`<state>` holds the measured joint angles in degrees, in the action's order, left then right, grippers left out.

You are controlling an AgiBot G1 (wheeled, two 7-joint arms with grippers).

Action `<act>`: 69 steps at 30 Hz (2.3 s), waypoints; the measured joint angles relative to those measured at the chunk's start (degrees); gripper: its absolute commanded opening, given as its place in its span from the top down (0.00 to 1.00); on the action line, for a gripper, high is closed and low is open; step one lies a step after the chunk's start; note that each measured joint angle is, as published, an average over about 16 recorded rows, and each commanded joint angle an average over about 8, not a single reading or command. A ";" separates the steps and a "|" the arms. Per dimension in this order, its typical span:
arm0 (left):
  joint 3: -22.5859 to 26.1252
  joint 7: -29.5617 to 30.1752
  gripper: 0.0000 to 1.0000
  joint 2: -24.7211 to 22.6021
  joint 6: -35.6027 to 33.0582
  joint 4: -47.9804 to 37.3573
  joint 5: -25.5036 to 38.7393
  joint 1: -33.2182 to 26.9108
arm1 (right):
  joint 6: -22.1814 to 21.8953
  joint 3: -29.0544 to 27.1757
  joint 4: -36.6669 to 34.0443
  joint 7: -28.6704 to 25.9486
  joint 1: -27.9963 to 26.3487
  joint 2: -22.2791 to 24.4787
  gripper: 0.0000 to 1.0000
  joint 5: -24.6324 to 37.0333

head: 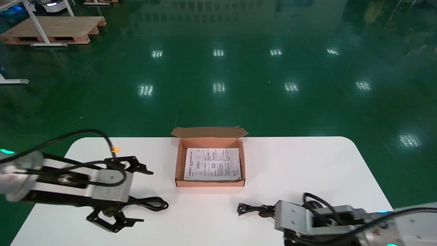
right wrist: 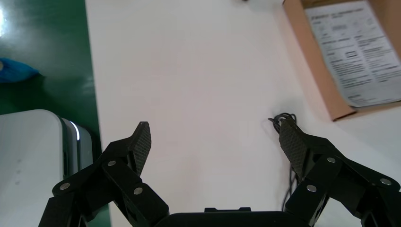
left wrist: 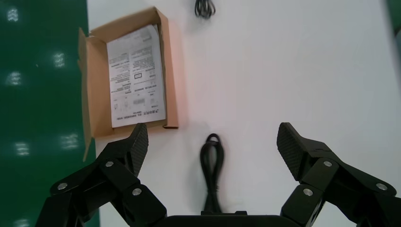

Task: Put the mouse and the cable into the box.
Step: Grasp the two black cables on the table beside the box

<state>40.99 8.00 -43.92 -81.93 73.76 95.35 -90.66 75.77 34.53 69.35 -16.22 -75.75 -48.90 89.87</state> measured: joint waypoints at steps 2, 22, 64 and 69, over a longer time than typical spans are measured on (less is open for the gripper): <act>1.43 -0.33 0.00 -1.93 2.07 -1.18 3.88 0.17 | -1.82 1.18 -1.85 -1.24 -0.60 -2.09 0.00 3.29; 6.94 -0.29 0.00 -12.12 12.94 -13.48 19.83 2.27 | -8.86 5.39 -11.11 -6.22 -2.94 -10.16 0.00 15.84; 9.29 -10.14 0.00 -24.19 23.68 -43.26 24.33 1.34 | -19.61 8.03 -35.48 2.19 -7.72 -22.15 0.00 21.81; 9.23 -10.59 0.49 -24.40 23.80 -44.01 24.15 1.17 | -21.18 8.53 -38.83 3.29 -8.48 -23.77 0.32 22.82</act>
<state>50.22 -2.59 -68.32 -58.14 29.75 119.50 -89.49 54.58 43.06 30.52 -12.93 -84.23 -72.66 112.70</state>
